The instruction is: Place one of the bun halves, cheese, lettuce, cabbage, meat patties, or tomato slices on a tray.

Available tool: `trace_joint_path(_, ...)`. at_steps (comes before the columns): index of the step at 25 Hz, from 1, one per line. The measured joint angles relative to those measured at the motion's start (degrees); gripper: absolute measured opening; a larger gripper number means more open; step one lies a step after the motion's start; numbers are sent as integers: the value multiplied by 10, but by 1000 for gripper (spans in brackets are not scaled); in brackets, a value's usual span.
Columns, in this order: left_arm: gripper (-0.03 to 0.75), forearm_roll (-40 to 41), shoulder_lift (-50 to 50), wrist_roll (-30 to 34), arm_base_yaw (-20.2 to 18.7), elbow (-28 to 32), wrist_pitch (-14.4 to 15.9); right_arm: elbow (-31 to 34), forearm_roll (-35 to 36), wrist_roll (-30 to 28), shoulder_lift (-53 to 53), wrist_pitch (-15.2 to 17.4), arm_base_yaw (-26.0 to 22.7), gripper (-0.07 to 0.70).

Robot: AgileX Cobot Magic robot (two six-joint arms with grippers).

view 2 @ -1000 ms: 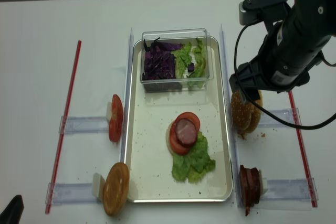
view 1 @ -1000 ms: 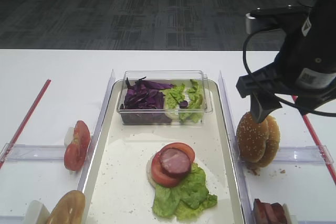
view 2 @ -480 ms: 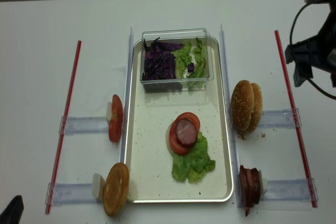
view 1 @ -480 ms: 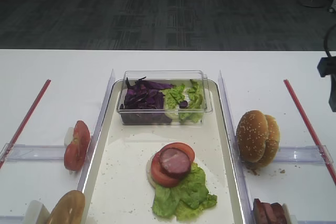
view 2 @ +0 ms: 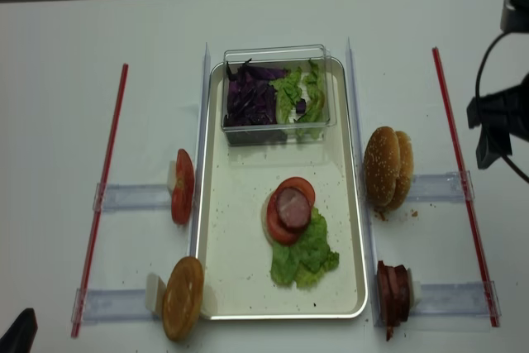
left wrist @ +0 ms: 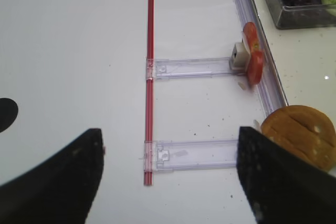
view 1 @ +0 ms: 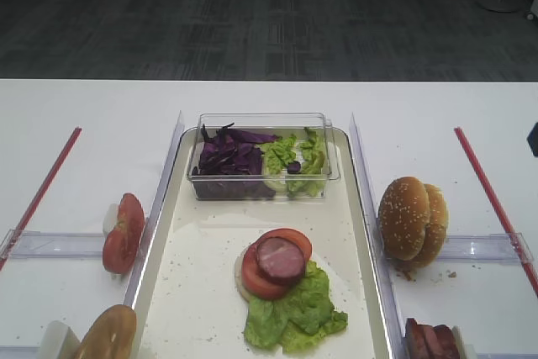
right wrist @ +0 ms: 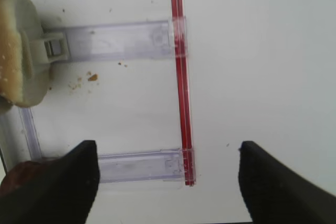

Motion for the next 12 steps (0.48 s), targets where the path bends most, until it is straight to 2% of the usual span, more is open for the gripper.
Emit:
trace_joint_path(5,490,0,0,0,0,0,0,117,3,-2,-86,-37,0,571)
trace_joint_path(12,490,0,0,0,0,0,0,245,3,-7,-222,-66,0,571)
